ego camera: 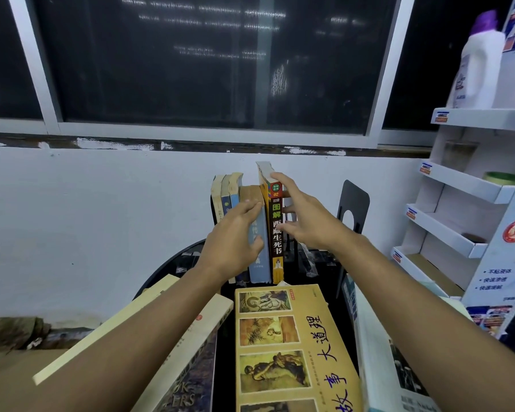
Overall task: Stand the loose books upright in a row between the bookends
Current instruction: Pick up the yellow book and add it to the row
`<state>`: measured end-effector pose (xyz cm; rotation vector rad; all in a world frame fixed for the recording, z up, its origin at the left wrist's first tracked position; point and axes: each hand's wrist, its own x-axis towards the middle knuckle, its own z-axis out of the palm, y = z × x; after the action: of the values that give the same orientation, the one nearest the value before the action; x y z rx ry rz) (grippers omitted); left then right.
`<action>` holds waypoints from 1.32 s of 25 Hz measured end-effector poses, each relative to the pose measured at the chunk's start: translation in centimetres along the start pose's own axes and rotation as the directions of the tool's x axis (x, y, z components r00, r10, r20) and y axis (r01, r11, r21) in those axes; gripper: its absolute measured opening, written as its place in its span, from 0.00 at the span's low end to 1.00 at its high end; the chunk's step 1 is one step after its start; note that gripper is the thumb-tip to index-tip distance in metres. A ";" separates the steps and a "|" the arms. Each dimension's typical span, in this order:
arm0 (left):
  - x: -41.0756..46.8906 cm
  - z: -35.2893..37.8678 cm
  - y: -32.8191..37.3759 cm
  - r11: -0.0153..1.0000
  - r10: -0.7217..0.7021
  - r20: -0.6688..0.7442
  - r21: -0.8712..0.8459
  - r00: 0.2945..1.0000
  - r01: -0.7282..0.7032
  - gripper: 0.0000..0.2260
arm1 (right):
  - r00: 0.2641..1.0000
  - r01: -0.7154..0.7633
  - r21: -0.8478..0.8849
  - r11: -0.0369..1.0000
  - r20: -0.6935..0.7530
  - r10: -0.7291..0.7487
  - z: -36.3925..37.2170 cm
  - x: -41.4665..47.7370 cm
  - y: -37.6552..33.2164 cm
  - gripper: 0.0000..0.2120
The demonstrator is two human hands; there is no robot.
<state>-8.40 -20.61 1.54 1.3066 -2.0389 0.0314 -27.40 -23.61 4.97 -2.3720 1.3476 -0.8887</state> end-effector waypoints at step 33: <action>-1.3 -0.5 4.2 0.992 0.051 -0.001 -0.117 0.999 -0.051 0.27 | 0.985 -0.063 -0.207 0.976 0.142 0.094 -4.3 -5.9 1.2 0.38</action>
<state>-11.22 -17.34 2.55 1.1831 -2.0439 -0.0653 -33.10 -18.99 5.49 -2.4565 1.5222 -0.5610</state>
